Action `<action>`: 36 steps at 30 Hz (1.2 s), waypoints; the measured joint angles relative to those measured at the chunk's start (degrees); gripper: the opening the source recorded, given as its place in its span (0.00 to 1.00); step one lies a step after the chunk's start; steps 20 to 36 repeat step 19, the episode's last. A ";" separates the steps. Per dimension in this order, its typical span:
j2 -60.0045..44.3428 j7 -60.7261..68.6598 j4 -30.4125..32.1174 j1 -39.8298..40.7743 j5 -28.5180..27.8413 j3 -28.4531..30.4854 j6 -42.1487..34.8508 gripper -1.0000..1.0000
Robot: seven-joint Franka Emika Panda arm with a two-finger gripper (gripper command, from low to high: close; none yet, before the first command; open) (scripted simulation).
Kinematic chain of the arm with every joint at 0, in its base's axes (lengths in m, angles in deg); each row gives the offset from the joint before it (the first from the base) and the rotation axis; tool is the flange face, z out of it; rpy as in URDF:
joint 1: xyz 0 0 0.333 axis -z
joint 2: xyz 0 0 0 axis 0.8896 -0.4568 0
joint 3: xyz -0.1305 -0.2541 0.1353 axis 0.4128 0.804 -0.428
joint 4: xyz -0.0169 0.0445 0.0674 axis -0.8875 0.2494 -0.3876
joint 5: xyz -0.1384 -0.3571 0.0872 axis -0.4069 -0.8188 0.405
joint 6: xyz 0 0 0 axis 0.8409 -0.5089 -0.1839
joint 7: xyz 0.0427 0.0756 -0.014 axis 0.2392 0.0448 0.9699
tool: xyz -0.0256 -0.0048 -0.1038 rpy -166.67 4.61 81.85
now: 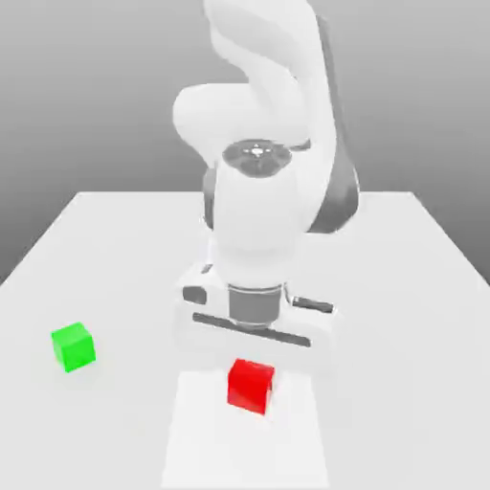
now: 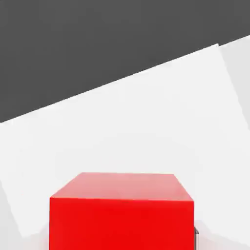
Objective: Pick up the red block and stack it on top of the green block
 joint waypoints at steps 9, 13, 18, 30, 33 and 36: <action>8.41 15.22 4.98 18.91 -1.32 12.90 -3.26 0.00; 4.30 19.63 5.55 20.60 1.33 15.60 1.37 0.00; -3.32 23.91 5.26 21.28 7.14 13.77 8.45 1.00; -3.32 23.91 5.26 21.28 7.14 13.77 8.45 1.00; -3.32 23.91 5.26 21.28 7.14 13.77 8.45 1.00; -3.32 23.91 5.26 21.28 7.14 13.77 8.45 1.00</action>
